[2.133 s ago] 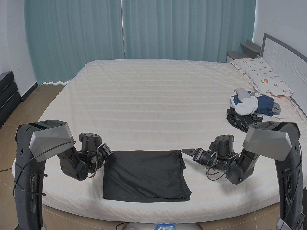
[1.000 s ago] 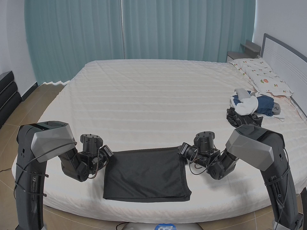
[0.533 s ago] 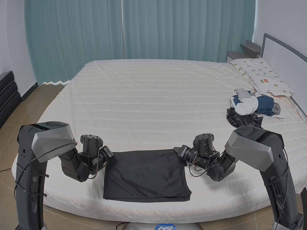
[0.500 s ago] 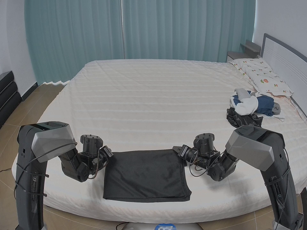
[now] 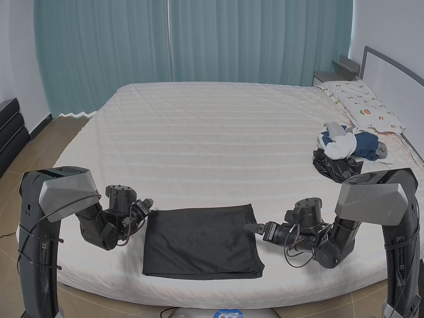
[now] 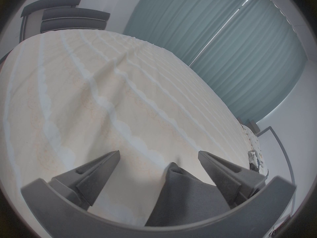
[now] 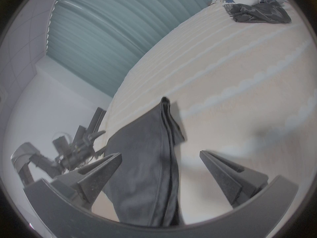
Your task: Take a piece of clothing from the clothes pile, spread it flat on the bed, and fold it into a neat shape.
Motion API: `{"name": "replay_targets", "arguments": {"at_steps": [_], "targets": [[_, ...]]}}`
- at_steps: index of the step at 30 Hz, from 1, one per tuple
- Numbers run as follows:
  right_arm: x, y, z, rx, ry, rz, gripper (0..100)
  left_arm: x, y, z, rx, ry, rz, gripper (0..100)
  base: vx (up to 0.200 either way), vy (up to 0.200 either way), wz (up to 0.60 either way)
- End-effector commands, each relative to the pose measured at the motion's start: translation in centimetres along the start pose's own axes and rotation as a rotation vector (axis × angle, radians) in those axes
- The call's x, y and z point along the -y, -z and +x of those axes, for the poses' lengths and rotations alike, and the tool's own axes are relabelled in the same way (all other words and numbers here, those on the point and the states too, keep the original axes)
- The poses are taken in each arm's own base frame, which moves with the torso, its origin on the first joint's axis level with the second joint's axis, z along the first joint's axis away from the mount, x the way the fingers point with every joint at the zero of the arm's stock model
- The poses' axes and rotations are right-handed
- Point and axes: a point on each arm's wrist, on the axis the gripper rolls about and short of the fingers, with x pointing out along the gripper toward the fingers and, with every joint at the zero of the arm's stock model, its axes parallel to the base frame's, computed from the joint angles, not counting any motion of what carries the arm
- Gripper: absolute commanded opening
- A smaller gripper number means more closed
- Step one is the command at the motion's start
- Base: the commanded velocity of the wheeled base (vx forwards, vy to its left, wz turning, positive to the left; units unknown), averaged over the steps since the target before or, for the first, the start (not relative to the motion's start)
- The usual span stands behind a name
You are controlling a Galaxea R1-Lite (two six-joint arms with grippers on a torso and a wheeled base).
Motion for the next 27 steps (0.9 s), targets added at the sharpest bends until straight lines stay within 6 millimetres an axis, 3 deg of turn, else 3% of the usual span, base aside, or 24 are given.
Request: {"name": "replay_targets", "arguments": {"at_steps": [1, 7, 23, 24, 27], "targets": [[-0.6, 2.5, -3.5, -0.129, -0.064, -0.078, 100, -0.5, -0.6, -0.6, 0.002, -0.011, -0.021, 100, 0.000, 0.000, 0.00], [-0.7, 3.5, -4.1, -0.171, -0.083, -0.133, 100, -0.6, -0.5, -0.6, 0.002, -0.013, -0.019, 100, 0.000, 0.000, 0.00], [-1.3, 4.6, -3.3, -0.230, -0.087, -0.225, 100, -0.5, -0.6, -0.5, 0.004, -0.011, -0.015, 100, 0.000, 0.000, 0.00], [-1.3, 4.6, -3.3, -0.233, -0.085, -0.224, 0, -0.5, -0.6, -0.5, 0.004, -0.011, -0.015, 100, 0.000, 0.000, 0.00], [-1.0, 4.8, -3.5, -0.244, -0.075, -0.240, 0, -0.5, -0.6, -0.5, 0.003, -0.012, -0.014, 100, 0.000, 0.000, 0.00]]}}
